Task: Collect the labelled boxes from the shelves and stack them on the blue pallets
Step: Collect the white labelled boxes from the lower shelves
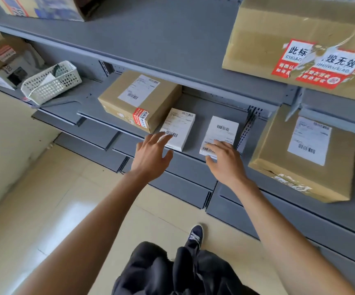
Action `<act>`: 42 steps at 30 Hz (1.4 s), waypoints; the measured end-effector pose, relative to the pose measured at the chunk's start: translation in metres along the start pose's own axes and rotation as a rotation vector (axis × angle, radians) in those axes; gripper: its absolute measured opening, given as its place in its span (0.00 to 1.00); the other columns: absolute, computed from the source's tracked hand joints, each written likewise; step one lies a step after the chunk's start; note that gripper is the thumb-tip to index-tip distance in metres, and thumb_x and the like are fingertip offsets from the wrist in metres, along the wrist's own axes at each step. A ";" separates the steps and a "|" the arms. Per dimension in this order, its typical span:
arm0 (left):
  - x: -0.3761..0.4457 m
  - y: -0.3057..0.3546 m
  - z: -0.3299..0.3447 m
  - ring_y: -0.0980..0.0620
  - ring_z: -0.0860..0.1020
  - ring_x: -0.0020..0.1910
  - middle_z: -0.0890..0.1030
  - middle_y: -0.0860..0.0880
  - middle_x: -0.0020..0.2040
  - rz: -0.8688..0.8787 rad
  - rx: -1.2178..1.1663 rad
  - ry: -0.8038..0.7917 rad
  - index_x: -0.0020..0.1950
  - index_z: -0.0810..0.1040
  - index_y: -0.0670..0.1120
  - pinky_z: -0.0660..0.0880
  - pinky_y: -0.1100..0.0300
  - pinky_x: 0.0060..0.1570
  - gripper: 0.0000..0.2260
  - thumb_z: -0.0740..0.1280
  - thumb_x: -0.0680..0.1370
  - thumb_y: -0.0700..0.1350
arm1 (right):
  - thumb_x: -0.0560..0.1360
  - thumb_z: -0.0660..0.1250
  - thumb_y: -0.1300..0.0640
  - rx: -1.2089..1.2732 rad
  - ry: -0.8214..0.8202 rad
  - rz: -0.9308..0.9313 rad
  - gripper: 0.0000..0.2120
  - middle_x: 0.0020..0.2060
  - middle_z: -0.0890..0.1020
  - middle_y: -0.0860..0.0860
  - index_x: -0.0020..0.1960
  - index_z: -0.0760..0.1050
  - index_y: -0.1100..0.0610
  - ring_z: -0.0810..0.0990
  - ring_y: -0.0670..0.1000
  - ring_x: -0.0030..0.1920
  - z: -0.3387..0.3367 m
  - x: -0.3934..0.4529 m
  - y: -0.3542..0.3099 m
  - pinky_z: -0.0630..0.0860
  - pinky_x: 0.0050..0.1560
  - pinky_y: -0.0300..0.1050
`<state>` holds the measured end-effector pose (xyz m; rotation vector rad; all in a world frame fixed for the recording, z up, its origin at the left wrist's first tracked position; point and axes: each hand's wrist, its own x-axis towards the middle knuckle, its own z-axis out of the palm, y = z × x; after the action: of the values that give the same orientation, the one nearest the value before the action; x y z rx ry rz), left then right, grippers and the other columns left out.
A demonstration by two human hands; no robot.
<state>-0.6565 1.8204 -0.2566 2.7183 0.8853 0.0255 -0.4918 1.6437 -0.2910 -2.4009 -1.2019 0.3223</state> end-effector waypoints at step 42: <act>0.092 -0.069 0.068 0.39 0.60 0.75 0.68 0.48 0.74 0.546 -0.095 -0.116 0.67 0.75 0.53 0.68 0.32 0.61 0.25 0.74 0.70 0.51 | 0.73 0.65 0.42 -0.228 0.388 0.589 0.30 0.75 0.67 0.53 0.72 0.70 0.52 0.64 0.56 0.74 0.119 -0.038 -0.072 0.74 0.57 0.60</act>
<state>-0.6149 1.9095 -0.3467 2.7489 0.0905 0.0195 -0.6118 1.6842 -0.3608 -2.8052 -0.3635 -0.1198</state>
